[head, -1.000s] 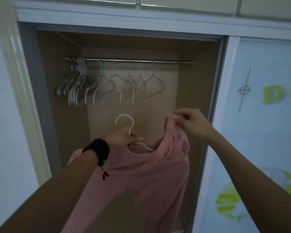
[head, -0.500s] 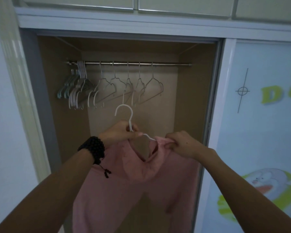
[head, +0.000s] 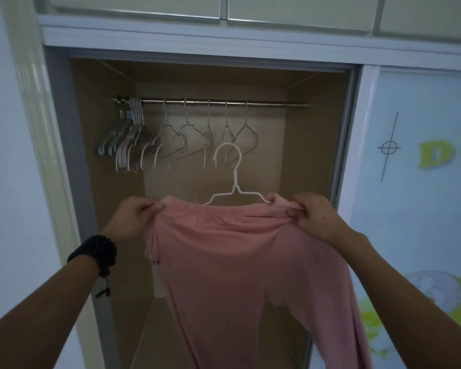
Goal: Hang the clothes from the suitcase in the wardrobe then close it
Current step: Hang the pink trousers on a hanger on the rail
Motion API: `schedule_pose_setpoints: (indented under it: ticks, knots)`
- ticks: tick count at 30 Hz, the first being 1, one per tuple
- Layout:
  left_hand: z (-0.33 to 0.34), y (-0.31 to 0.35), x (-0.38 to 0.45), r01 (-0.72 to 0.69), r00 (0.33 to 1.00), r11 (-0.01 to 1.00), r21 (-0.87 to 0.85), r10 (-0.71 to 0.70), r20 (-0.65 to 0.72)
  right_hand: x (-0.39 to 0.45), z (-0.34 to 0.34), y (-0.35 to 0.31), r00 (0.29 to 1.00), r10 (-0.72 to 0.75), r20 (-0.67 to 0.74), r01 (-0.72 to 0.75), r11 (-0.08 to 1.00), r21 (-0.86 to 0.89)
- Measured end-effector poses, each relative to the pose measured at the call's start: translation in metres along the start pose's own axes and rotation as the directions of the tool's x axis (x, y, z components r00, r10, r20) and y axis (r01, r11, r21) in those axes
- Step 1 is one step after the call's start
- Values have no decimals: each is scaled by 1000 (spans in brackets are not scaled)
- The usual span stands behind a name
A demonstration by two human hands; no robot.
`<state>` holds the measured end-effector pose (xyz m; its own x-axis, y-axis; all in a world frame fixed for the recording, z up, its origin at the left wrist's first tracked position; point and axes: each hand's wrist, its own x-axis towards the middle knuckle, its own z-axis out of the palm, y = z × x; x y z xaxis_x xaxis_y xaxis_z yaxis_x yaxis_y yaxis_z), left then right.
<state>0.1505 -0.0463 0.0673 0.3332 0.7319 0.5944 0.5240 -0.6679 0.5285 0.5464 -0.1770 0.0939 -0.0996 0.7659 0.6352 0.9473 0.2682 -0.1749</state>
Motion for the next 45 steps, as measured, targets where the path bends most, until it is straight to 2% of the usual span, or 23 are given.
schedule_pose_setpoints:
  ticks: [1, 3, 5, 7, 9, 11, 14, 15, 17, 19, 20, 21, 22, 24, 26, 29, 31, 33, 36, 38, 40, 43, 45]
  knots:
    - [1, 6, 3, 11, 999, 1000, -22, -10, 39, 0, 1, -3, 1000, -3, 3, 3, 1000, 4]
    - [3, 25, 9, 74, 968, 995, -65, -56, 244, 1, 1, -6, 1000, -3, 1, 3, 1000, 4]
    - [14, 42, 14, 76, 927, 997, -17, -64, 369, 3, 2, -8, 1000, -14, -10, 14, 1000, 11]
    - [33, 64, 18, -57, 949, 997, 53, 38, 314, 3, 5, -14, 999, -10, -39, 12, 999, 48]
    - [49, 77, 21, -157, 965, 985, 66, 139, 224, 2, 4, -20, 995, 48, -86, -34, 987, 158]
    - [55, 80, 22, -171, 968, 985, 15, 165, 190, 1, -1, -16, 989, 115, -91, -95, 975, 202]
    - [48, 74, 21, -117, 968, 993, 17, 111, 223, -4, -15, 10, 957, 259, -132, -252, 965, 65]
    - [44, 70, 20, -94, 971, 995, 26, 86, 222, -10, -21, 19, 935, 321, -150, -310, 946, 93]
    - [40, 64, 20, -64, 982, 998, 18, 60, 181, -23, -32, 25, 920, 385, -72, -339, 874, 349]
    - [38, 65, 24, -47, 993, 999, -12, 48, 112, -31, -37, 21, 925, 379, -6, -291, 720, 630]
    - [38, 66, 26, -42, 995, 999, -31, 45, 89, -34, -36, 20, 925, 380, 3, -279, 673, 685]
    - [38, 67, 29, -39, 996, 998, -50, 43, 79, -35, -32, 20, 922, 387, -3, -283, 681, 676]
    - [39, 68, 31, -36, 996, 998, -61, 41, 81, -34, -26, 20, 918, 395, -26, -302, 741, 600]
    - [43, 71, 34, -38, 993, 997, -69, 45, 111, -32, -14, 18, 930, 364, -45, -331, 884, 330]
    - [46, 76, 37, -46, 985, 997, -67, 57, 165, -23, 0, 6, 967, 251, 43, -254, 963, 92]
    - [50, 90, 38, -72, 967, 997, -41, 80, 241, -2, 20, -14, 962, 187, 199, -166, 979, -118]
    - [53, 97, 38, -96, 959, 994, -46, 105, 264, 8, 35, -23, 974, 117, 196, -100, 990, -96]
    - [51, 95, 37, -129, 947, 991, -30, 131, 294, 8, 46, -23, 992, 72, 100, -78, 995, 61]
    - [30, 67, 38, -145, 905, 969, 200, 49, 422, 1, 53, -10, 982, 179, -56, -171, 978, 122]
    - [14, 43, 36, -183, 869, 922, 342, -11, 494, -4, 52, -5, 963, 256, -84, -242, 960, 142]
    - [12, 34, 34, -164, 882, 943, 291, 8, 470, -6, 55, -3, 946, 317, -70, -303, 939, 160]
    - [25, 31, 46, -57, 945, 980, 190, -9, 327, 3, 60, -9, 932, 360, -30, -354, 926, 129]
    - [35, 32, 59, 49, 966, 970, 237, -107, 237, 6, 56, -16, 918, 397, -4, -394, 911, 124]
